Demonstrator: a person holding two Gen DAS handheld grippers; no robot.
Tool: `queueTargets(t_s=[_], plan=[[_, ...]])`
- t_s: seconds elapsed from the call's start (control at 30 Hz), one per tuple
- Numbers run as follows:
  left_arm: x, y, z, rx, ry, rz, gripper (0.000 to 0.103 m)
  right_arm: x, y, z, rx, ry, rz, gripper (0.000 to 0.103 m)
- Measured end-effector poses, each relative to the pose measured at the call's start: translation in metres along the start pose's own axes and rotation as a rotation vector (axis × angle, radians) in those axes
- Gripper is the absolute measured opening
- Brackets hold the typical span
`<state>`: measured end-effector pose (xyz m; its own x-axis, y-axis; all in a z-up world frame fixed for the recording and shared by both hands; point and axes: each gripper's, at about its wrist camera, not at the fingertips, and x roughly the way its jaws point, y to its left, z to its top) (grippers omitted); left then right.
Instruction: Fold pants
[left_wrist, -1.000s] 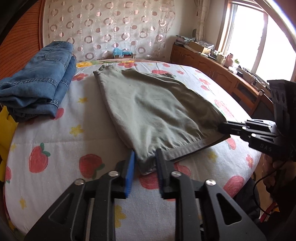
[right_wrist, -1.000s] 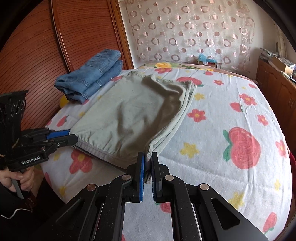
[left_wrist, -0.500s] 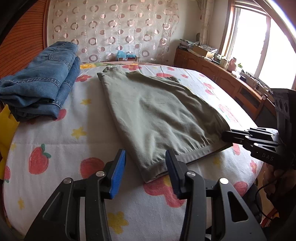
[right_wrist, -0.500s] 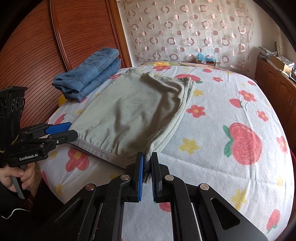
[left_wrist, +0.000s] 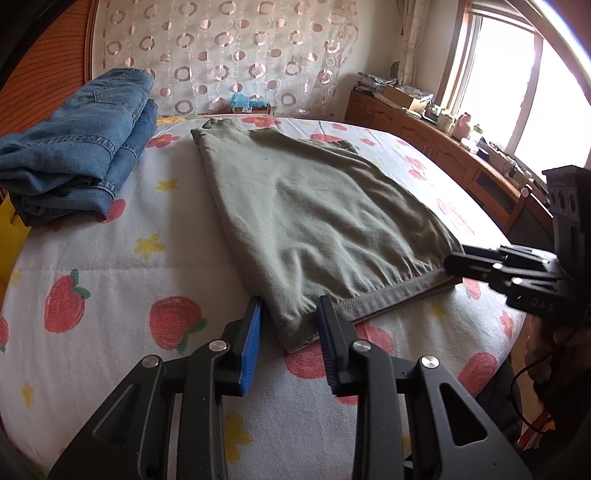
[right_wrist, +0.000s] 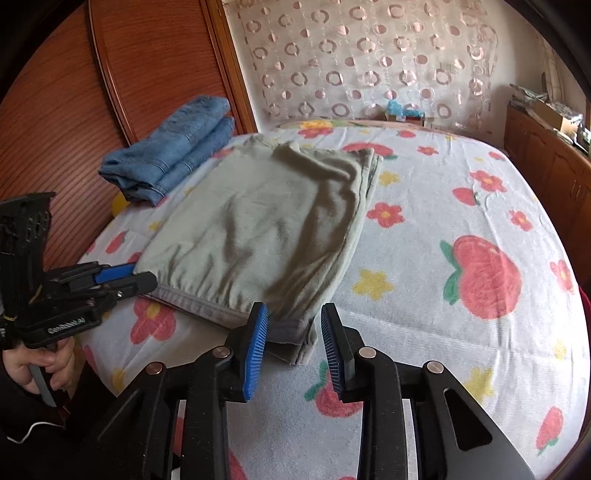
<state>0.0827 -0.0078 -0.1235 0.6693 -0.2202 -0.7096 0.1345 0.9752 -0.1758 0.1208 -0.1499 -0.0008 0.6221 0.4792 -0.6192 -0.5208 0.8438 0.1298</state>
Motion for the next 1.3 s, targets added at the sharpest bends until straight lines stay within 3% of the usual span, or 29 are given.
queueTargets(t_s=[0.13, 0.23, 0.27, 0.33, 0.6, 0.87, 1.3], plan=[[-0.001, -0.001, -0.002, 0.000, -0.007, -0.005, 0.031, 0.004, 0.002, -0.003, -0.006, 0.012, -0.014, 0.031], [-0.002, -0.004, -0.003, 0.013, 0.001, -0.033, 0.019, 0.003, 0.000, -0.002, 0.001, 0.012, 0.006, 0.031], [-0.003, -0.005, 0.000, 0.021, 0.000, -0.027, 0.013, 0.004, 0.000, -0.003, 0.003, 0.014, 0.017, 0.022], [-0.005, -0.008, 0.001, 0.031, -0.006, -0.025, 0.010, 0.004, -0.001, -0.002, 0.005, 0.017, 0.041, 0.013], [-0.041, -0.013, 0.018, 0.021, -0.094, -0.065, 0.009, -0.020, -0.006, 0.005, 0.014, -0.054, 0.097, 0.010], [-0.075, -0.025, 0.034, 0.064, -0.172, -0.098, 0.009, -0.057, -0.008, 0.010, -0.005, -0.128, 0.098, 0.010], [-0.104, -0.033, 0.047, 0.092, -0.236, -0.101, 0.009, -0.100, -0.002, 0.009, -0.038, -0.201, 0.098, 0.010]])
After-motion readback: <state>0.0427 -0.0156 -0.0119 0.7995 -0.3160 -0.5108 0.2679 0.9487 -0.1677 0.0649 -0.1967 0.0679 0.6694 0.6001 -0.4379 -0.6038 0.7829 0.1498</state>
